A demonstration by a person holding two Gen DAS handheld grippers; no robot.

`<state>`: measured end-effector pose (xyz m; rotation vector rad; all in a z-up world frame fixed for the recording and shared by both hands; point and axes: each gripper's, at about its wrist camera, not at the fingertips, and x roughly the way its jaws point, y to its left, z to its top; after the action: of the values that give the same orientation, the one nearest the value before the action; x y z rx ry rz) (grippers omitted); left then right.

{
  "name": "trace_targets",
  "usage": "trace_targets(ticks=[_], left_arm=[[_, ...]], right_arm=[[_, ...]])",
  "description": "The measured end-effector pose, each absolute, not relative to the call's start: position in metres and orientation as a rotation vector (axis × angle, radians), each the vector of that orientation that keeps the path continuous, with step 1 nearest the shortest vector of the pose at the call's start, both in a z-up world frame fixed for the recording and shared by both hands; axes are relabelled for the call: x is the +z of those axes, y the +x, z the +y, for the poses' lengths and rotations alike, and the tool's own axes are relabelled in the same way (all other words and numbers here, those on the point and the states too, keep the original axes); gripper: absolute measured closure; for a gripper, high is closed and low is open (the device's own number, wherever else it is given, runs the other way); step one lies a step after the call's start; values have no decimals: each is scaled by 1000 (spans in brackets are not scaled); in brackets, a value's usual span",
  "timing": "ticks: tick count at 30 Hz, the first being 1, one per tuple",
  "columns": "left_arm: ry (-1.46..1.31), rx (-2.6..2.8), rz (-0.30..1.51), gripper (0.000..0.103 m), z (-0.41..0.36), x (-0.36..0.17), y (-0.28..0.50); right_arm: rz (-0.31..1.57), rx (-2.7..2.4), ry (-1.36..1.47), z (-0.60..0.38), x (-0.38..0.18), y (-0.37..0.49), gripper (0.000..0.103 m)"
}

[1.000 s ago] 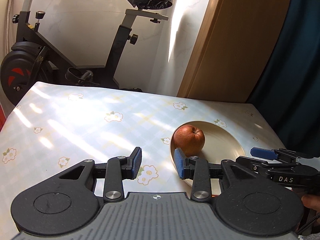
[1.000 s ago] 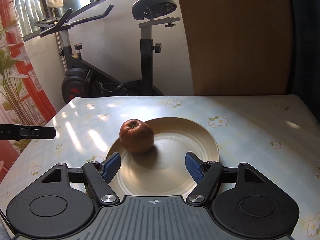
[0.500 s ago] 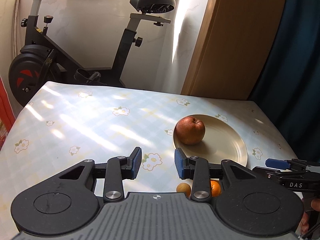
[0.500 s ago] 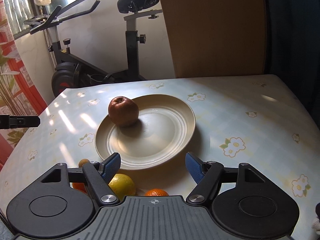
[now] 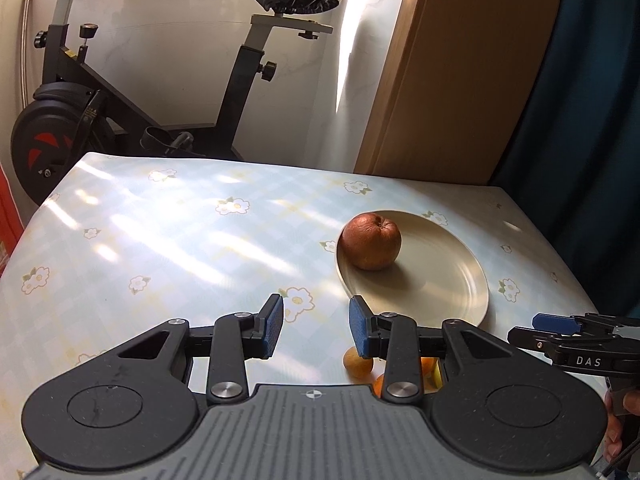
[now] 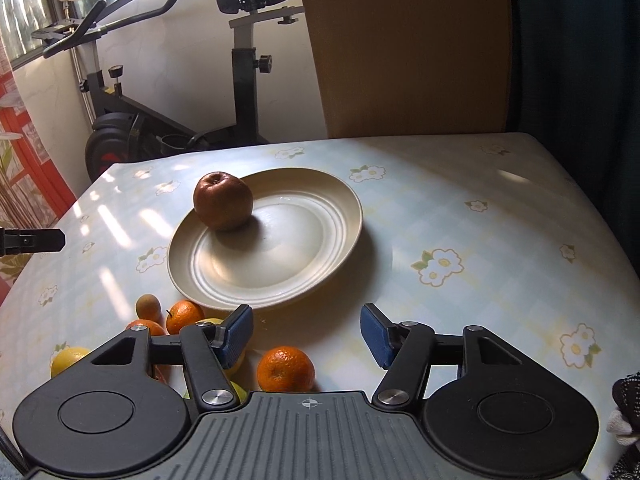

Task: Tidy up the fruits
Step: 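Grasp a tangerine with the right gripper while the left grasps the small brown fruit, then carry both fruits onto the plate beside the apple and open both grippers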

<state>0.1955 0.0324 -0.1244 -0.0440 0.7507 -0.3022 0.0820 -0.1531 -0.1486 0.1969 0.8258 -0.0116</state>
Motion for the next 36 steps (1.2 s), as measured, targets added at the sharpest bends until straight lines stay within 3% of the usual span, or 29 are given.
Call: trace_targets(ticks=[17, 36], left_arm=[[-41, -356, 807, 65, 26, -137, 195], [-49, -411, 916, 65, 20, -163, 225]], right_arm=[[949, 54, 178, -139, -179, 86, 68], [917, 48, 193, -147, -174, 85, 69]])
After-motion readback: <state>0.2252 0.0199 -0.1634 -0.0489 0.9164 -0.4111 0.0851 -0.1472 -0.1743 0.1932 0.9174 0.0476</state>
